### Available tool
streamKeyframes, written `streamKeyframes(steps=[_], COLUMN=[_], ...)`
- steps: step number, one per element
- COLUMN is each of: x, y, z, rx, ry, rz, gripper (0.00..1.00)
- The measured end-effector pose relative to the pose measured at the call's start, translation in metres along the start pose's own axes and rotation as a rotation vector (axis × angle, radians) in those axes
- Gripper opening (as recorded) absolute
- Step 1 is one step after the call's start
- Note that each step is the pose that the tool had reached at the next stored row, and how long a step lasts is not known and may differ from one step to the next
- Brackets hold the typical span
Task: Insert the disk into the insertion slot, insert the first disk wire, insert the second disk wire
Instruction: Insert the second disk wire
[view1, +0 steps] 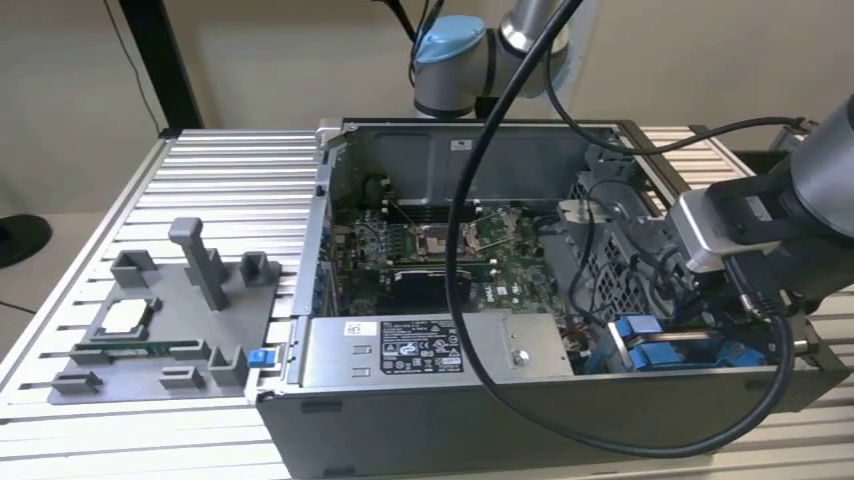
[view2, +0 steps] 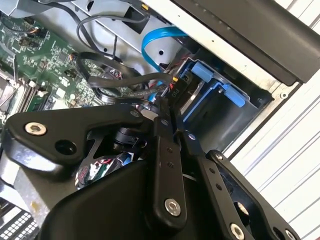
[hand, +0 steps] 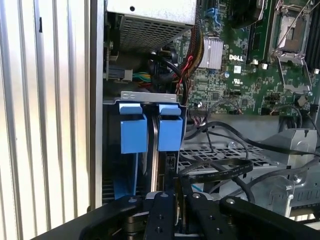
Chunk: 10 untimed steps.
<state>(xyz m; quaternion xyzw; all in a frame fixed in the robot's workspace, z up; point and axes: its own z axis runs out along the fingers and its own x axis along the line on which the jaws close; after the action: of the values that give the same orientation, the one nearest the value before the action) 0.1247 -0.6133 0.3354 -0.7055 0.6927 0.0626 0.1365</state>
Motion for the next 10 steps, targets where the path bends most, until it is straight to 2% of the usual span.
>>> streamKeyframes(steps=[6, 10], x=[0.0006, 0.002], y=[0.0003, 0.0008], z=[0.0022, 0.007], rx=[0.0021, 0.0047], ry=[0.0006, 0.0017], rz=[0.0, 0.0], gripper=[0.0, 0.0])
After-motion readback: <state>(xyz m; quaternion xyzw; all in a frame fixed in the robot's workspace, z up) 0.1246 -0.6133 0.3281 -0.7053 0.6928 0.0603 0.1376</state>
